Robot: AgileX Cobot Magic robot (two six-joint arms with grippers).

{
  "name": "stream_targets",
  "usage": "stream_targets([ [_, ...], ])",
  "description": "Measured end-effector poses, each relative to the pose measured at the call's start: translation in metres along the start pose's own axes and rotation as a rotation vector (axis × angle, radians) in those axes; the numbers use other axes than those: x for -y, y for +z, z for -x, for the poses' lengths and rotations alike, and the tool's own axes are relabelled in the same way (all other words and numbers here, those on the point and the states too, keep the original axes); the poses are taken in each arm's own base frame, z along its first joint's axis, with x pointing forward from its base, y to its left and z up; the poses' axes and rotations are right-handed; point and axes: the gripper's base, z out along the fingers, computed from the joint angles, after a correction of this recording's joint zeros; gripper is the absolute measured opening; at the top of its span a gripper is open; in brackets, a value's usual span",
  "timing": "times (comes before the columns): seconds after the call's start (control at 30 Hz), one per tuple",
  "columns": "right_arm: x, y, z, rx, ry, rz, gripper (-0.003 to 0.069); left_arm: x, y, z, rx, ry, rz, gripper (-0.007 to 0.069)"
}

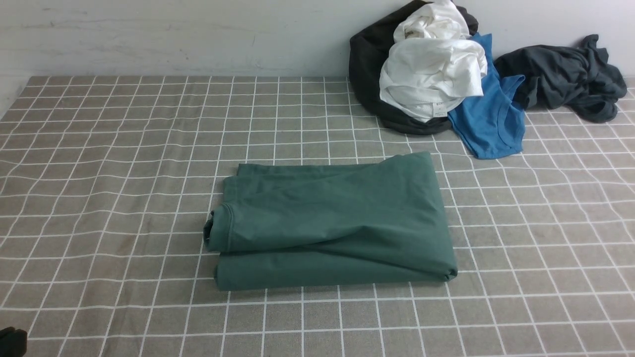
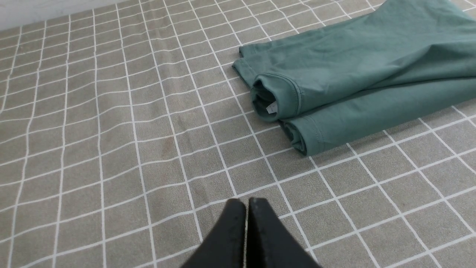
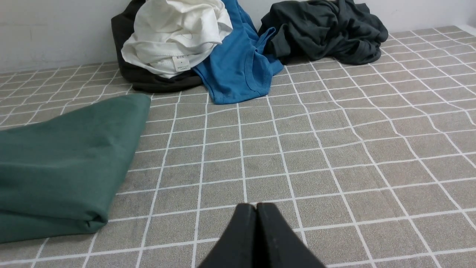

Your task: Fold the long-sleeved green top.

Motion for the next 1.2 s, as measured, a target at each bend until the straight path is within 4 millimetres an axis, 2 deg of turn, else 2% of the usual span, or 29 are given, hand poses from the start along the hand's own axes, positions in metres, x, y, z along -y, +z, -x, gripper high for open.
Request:
stream_targets([
  [0.53, 0.000, 0.000, 0.000, 0.000, 0.000, 0.000, -0.0015, 0.000, 0.000, 0.000, 0.002, -0.003, -0.002, -0.0007],
  [0.63, 0.000, 0.000, 0.000, 0.000, 0.000, 0.000, -0.0015, 0.000, 0.005, -0.002, 0.037, -0.026, -0.006, -0.0007],
  [0.7, 0.000, 0.000, 0.000, 0.000, 0.000, 0.000, -0.0015, -0.002, 0.011, -0.004, 0.133, -0.037, 0.022, -0.0007],
  [0.83, 0.000, 0.000, 0.000, 0.000, 0.000, 0.000, -0.0015, -0.009, 0.023, -0.023, 0.306, -0.064, 0.135, -0.0007],
  [0.87, 0.000, 0.000, 0.000, 0.000, 0.000, 0.000, -0.0015, -0.011, 0.028, -0.036, 0.322, -0.071, 0.174, -0.0007],
  [0.9, 0.000, 0.000, 0.000, 0.000, 0.000, 0.000, -0.0015, -0.011, 0.027, -0.035, 0.332, -0.070, 0.176, -0.0007],
  [0.93, 0.000, 0.000, 0.000, 0.000, 0.000, 0.000, -0.0015, -0.013, 0.034, -0.052, 0.325, -0.065, 0.217, -0.0007],
  [1.0, 0.000, 0.000, 0.000, -0.001, 0.000, 0.000, -0.0015, -0.014, 0.039, -0.063, 0.292, -0.062, 0.238, -0.0007],
  [1.2, 0.000, 0.000, 0.000, -0.001, -0.001, 0.000, -0.0015, -0.014, 0.044, -0.077, 0.184, -0.123, 0.238, -0.0007],
])
